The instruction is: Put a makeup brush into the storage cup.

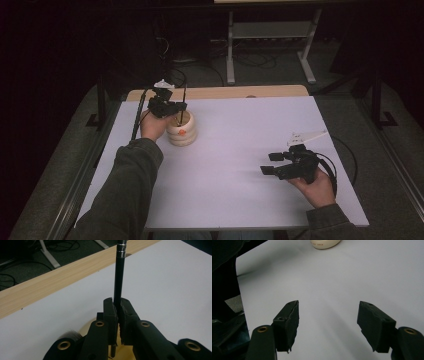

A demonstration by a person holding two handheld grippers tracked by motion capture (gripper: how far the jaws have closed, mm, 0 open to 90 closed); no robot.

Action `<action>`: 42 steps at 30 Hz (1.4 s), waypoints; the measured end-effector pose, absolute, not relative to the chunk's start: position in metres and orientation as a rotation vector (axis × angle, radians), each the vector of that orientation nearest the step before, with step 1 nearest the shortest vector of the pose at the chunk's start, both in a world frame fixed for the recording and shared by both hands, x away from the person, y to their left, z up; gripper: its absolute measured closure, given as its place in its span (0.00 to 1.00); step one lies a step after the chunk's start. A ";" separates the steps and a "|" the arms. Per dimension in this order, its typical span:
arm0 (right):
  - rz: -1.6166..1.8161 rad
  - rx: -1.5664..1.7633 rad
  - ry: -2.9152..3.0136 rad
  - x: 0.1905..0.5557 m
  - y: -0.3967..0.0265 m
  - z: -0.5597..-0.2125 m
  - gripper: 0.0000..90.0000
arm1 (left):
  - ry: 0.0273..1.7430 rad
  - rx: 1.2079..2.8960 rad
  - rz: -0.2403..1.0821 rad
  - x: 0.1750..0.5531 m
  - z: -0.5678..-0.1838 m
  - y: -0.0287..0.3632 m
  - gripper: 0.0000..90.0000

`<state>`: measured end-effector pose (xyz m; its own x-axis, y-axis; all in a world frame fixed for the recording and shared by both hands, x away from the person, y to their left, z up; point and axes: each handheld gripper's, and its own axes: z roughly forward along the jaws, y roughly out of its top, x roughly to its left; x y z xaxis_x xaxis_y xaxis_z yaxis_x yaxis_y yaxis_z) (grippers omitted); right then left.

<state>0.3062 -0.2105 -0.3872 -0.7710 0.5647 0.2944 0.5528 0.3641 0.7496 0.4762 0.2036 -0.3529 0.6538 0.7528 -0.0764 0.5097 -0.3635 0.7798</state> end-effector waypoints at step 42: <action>1.411 1.040 2.580 0.306 -0.210 -0.386 0.37 | 0.959 2.063 0.360 0.464 -0.354 0.216 0.87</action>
